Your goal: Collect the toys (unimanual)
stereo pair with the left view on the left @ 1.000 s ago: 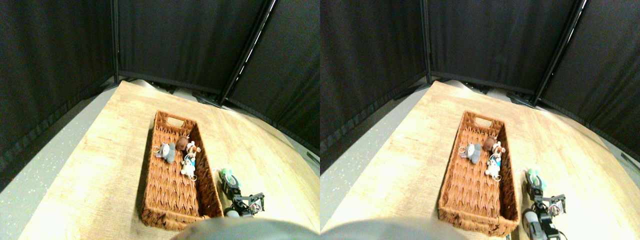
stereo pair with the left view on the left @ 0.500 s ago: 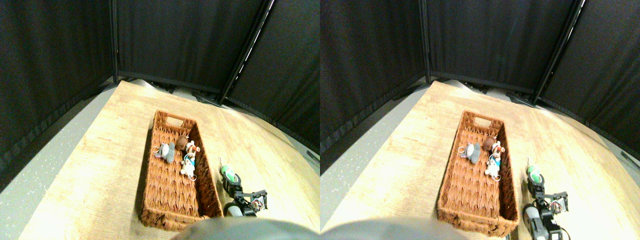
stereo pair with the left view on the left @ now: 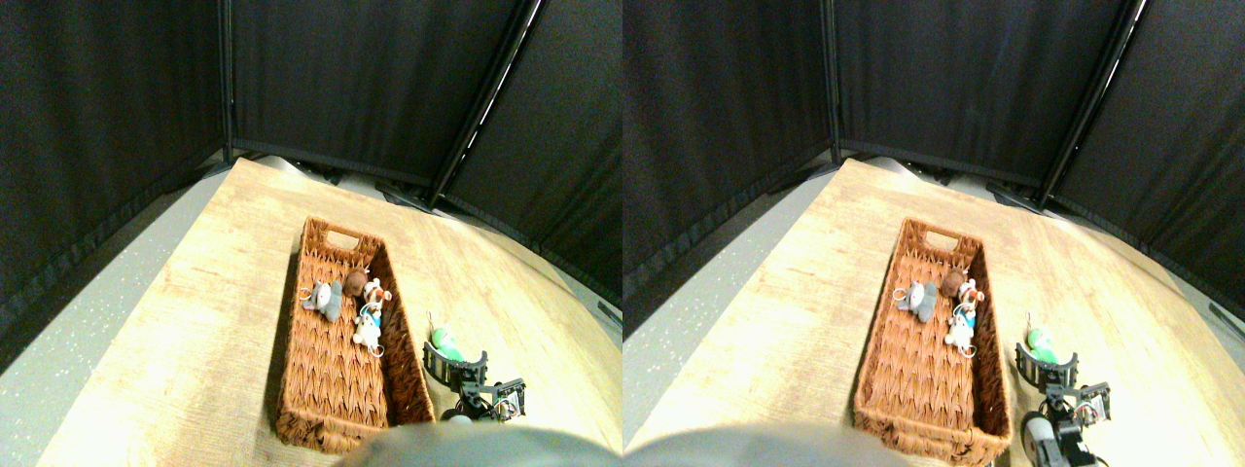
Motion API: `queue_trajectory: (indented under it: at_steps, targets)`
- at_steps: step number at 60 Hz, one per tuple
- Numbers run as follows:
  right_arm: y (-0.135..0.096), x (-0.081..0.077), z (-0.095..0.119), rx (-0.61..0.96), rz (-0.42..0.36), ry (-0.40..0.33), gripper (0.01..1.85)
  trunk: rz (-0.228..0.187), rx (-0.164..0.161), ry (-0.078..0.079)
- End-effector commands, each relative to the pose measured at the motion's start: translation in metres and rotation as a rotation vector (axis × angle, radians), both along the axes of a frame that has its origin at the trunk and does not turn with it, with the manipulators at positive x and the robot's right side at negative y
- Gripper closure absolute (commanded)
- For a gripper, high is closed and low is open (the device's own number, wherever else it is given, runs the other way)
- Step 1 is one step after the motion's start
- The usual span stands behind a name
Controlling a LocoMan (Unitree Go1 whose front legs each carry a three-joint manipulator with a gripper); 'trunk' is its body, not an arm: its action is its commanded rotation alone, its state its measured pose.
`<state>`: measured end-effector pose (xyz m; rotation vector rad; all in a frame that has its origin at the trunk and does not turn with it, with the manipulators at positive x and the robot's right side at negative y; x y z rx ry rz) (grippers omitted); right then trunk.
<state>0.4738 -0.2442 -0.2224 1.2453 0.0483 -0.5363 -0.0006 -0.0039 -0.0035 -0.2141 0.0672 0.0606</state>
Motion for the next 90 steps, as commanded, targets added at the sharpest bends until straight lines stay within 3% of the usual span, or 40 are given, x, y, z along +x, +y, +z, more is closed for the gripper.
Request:
queue_trajectory:
  at_steps: [1,9,20,32,47,62,73,75,79,83,90]
  targets:
    - [-0.001,0.006,0.005,0.001,-0.009,-0.051,0.91,0.007,-0.014,-0.003]
    - [-0.004,0.011,0.005,0.004,-0.018,-0.047,0.85,0.011,-0.014,-0.004]
    - [-0.007,0.02,0.005,-0.033,-0.018,-0.065,0.99,0.005,-0.011,-0.002]
    - [-0.012,0.032,0.001,-0.018,-0.045,-0.08,1.03,-0.003,-0.001,0.001]
    - [-0.017,0.03,-0.01,0.021,-0.064,-0.081,1.1,-0.003,0.0,0.0]
    - [-0.02,0.024,-0.018,0.09,-0.105,-0.09,1.32,-0.009,0.001,0.006]
    - [-0.021,0.025,-0.019,0.108,-0.113,-0.081,1.34,-0.01,0.002,0.006]
    - [-0.02,0.025,-0.019,0.068,-0.135,-0.07,1.56,-0.015,0.004,0.008]
    - [-0.018,0.025,-0.017,-0.02,-0.173,-0.05,1.73,-0.015,0.005,0.009]
    - [-0.017,0.026,-0.015,-0.071,-0.172,-0.047,1.68,-0.015,0.004,0.007]
    - [-0.016,0.027,-0.012,-0.012,-0.182,-0.081,1.53,-0.014,0.007,0.006]
